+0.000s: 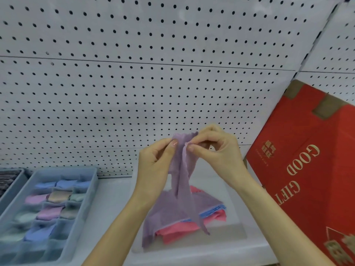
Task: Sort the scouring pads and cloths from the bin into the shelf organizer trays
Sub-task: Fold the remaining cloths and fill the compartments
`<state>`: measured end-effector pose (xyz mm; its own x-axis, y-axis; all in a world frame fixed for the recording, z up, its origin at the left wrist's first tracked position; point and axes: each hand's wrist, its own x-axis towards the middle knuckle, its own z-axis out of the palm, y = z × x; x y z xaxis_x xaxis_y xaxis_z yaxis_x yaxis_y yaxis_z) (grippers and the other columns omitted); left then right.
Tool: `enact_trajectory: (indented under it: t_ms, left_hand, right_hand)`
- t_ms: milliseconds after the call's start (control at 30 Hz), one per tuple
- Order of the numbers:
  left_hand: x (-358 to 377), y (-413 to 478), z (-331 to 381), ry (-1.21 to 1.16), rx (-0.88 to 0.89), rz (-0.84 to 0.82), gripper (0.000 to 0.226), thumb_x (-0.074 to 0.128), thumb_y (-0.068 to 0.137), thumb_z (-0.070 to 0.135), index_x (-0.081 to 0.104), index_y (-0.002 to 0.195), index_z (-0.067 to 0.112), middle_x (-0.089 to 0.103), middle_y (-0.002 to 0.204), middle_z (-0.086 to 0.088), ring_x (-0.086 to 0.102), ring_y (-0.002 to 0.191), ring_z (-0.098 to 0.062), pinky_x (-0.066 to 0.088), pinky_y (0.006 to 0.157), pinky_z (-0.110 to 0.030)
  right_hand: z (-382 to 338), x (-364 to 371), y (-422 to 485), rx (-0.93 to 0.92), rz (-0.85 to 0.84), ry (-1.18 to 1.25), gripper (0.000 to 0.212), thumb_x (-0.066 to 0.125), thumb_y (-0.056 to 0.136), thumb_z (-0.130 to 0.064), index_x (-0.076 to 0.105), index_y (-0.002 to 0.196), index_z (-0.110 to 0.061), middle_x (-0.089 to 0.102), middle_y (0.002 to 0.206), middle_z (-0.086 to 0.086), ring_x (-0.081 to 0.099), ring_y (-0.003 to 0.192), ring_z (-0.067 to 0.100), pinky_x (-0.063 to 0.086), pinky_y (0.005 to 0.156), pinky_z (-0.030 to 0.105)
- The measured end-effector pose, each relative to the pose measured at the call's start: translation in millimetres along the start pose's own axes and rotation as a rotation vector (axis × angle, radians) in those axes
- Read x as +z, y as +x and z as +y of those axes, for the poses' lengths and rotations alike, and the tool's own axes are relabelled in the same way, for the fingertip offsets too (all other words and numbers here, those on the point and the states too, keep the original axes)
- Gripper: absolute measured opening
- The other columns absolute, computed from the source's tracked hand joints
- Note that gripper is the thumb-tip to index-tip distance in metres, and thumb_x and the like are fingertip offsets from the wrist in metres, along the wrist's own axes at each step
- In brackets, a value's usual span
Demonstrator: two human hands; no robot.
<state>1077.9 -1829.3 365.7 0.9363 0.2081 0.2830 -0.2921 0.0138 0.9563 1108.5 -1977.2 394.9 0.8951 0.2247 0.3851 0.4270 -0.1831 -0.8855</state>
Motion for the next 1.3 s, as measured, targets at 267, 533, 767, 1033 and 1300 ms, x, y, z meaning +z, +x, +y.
enact_trajectory:
  t_ms: [267,533,767,1033,1300]
  left_hand:
    - [-4,-5,15,-0.062,-0.048,-0.006,0.023,0.056,0.096,0.015,0.077,0.095,0.023,0.072,0.093,-0.017,0.063,0.085,-0.033,0.05,0.083,-0.047]
    - [4,-15,21,-0.164,-0.12,0.027,0.025,0.053,0.096,0.018,0.077,0.091,0.022,0.074,0.093,-0.009,0.067,0.09,-0.021,0.053,0.087,-0.042]
    - [11,-22,16,-0.203,-0.129,0.047,0.026,0.059,0.093,0.034,0.074,0.094,0.013,0.069,0.09,-0.023,0.061,0.084,-0.025,0.051,0.083,-0.05]
    - [12,-23,12,-0.102,-0.035,0.057,0.022,0.06,0.095,0.015,0.064,0.088,-0.005,0.053,0.072,-0.021,0.044,0.071,-0.016,0.037,0.067,-0.031]
    - [9,-26,15,-0.031,-0.038,0.094,0.029,0.055,0.097,0.018,0.062,0.074,0.002,0.034,0.055,0.007,0.027,0.054,-0.01,0.024,0.049,-0.02]
  right_hand:
    - [-8,3,2,-0.041,-0.028,-0.149,0.023,0.07,0.084,-0.016,0.059,0.068,-0.028,0.052,0.09,-0.008,0.05,0.091,0.001,0.038,0.079,0.009]
    - [-8,16,1,-0.069,0.031,-0.039,0.018,0.068,0.087,-0.01,0.059,0.071,-0.009,0.066,0.075,-0.002,0.053,0.068,-0.001,0.04,0.065,0.011]
    - [-2,22,-2,-0.111,0.151,-0.123,0.019,0.068,0.084,-0.015,0.059,0.069,-0.009,0.06,0.066,-0.004,0.049,0.061,0.004,0.038,0.06,0.011]
    - [-2,25,-6,-0.172,0.236,-0.184,0.022,0.073,0.079,-0.022,0.06,0.065,-0.01,0.057,0.063,-0.006,0.049,0.063,0.007,0.037,0.06,0.014]
    - [-3,25,-8,-0.192,0.221,-0.15,0.02,0.076,0.079,-0.016,0.062,0.066,-0.012,0.058,0.063,-0.006,0.048,0.062,0.003,0.036,0.062,0.011]
